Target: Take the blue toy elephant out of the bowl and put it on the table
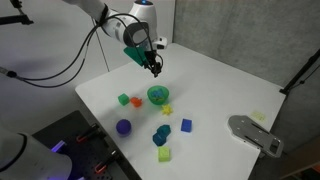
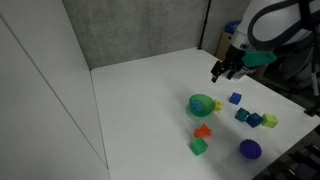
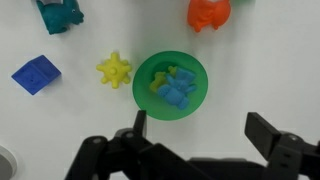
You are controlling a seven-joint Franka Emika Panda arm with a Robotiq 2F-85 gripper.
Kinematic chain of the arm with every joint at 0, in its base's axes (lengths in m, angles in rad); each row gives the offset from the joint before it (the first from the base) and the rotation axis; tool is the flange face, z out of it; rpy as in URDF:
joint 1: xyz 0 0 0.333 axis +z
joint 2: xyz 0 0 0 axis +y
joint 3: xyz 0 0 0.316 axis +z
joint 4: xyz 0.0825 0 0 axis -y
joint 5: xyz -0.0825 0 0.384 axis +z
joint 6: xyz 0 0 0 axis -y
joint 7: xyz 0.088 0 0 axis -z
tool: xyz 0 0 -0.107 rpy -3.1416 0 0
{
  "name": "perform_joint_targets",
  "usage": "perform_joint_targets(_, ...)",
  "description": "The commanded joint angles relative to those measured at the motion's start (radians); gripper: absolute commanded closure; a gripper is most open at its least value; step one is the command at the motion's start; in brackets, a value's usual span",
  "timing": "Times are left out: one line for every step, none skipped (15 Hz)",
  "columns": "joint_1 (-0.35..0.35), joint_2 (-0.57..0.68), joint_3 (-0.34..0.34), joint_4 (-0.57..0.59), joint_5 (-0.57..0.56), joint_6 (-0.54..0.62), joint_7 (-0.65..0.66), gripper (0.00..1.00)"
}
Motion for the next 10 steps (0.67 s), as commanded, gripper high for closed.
perform_joint_targets(0.037,0.142,-0.035,0.099,-0.070,0.044,0.066,0.00)
perform_joint_targets(0.047,0.177,-0.045,0.117,-0.088,0.058,0.077,0.00)
perform_joint_targets(0.054,0.209,-0.053,0.136,-0.097,0.065,0.081,0.00)
perform_joint_targets(0.062,0.239,-0.062,0.154,-0.106,0.073,0.087,0.00)
perform_joint_targets(0.068,0.270,-0.069,0.173,-0.109,0.079,0.089,0.00)
perform_joint_targets(0.072,0.297,-0.073,0.190,-0.107,0.087,0.087,0.00)
perform_joint_targets(0.076,0.325,-0.078,0.209,-0.103,0.091,0.085,0.00)
perform_joint_targets(0.079,0.349,-0.081,0.227,-0.098,0.095,0.083,0.00)
perform_joint_targets(0.082,0.375,-0.084,0.244,-0.095,0.098,0.084,0.00)
perform_joint_targets(0.083,0.396,-0.084,0.260,-0.090,0.099,0.083,0.00)
